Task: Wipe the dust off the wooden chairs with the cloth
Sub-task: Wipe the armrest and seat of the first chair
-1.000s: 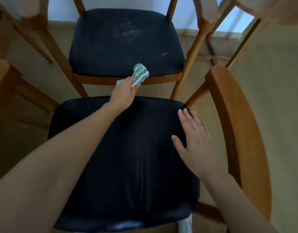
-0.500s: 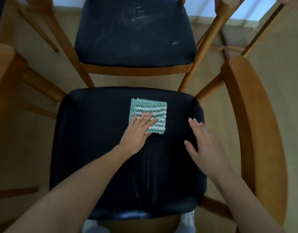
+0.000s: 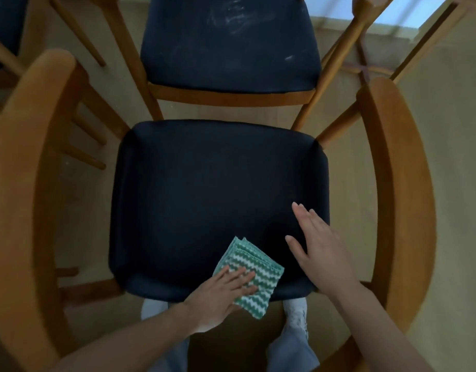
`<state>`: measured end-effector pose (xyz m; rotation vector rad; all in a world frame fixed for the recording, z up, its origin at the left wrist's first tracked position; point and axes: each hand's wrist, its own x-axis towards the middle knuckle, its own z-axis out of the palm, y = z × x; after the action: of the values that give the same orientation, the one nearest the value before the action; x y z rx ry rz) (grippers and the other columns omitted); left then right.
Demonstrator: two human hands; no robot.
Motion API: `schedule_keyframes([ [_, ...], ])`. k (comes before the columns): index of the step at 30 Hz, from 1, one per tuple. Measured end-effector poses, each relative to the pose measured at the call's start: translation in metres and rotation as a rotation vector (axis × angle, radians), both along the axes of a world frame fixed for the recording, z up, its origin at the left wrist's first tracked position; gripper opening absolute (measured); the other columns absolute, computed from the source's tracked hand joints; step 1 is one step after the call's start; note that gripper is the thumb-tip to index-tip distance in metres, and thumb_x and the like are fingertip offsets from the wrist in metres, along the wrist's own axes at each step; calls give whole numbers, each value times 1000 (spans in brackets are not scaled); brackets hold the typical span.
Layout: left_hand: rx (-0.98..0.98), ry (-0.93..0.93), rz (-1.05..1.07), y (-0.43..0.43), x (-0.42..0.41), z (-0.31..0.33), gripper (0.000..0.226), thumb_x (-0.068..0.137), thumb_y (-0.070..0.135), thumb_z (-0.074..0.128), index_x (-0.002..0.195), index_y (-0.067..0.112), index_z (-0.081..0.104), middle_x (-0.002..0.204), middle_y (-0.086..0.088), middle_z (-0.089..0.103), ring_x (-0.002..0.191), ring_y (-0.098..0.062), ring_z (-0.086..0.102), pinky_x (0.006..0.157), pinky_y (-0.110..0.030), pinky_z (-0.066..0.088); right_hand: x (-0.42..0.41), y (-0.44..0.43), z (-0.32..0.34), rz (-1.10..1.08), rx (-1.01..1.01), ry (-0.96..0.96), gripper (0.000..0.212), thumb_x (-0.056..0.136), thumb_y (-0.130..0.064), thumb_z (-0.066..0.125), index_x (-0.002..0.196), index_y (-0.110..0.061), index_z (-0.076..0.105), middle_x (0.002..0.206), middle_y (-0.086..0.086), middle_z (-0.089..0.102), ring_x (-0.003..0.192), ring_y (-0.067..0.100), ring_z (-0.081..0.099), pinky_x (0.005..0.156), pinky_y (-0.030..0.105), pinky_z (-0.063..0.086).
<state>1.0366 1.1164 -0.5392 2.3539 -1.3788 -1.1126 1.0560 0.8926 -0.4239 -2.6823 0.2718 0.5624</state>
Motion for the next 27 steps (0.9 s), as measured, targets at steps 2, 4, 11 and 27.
schedule_keyframes([
  [2, -3, 32, -38, 1, 5, 8, 50, 101, 39, 20, 147, 36, 0, 150, 15, -19, 135, -5, -29, 107, -29, -26, -2, 4, 0, 6, -3, 9, 63, 99, -39, 40, 151, -27, 6, 157, -6, 17, 145, 11, 10, 115, 28, 15],
  [4, 16, 65, -125, 3, 11, 14, 49, 103, 37, 22, 149, 33, 7, 153, 13, -13, 137, -5, -22, 109, -27, -20, -2, 6, 1, 10, -6, 9, 63, 99, -39, 40, 151, -27, 6, 157, -6, 17, 145, 11, 10, 115, 29, 15],
  [11, 126, 257, -125, 21, -5, 26, 49, 101, 44, 26, 147, 30, 25, 155, 9, 22, 143, -8, 12, 115, -28, 2, 2, 13, 5, 18, 19, -14, 62, 99, -38, 40, 151, -27, 8, 156, -5, 20, 145, 12, 11, 114, 28, 14],
  [27, -356, 666, 925, -28, 126, 100, 28, 100, 23, 35, 106, 10, 59, 96, -3, 64, 74, 2, 62, 77, -27, 51, -13, -24, 34, -20, -100, -234, 56, 98, -38, 40, 149, -23, 20, 153, 0, 29, 141, 9, 10, 114, 32, 9],
])
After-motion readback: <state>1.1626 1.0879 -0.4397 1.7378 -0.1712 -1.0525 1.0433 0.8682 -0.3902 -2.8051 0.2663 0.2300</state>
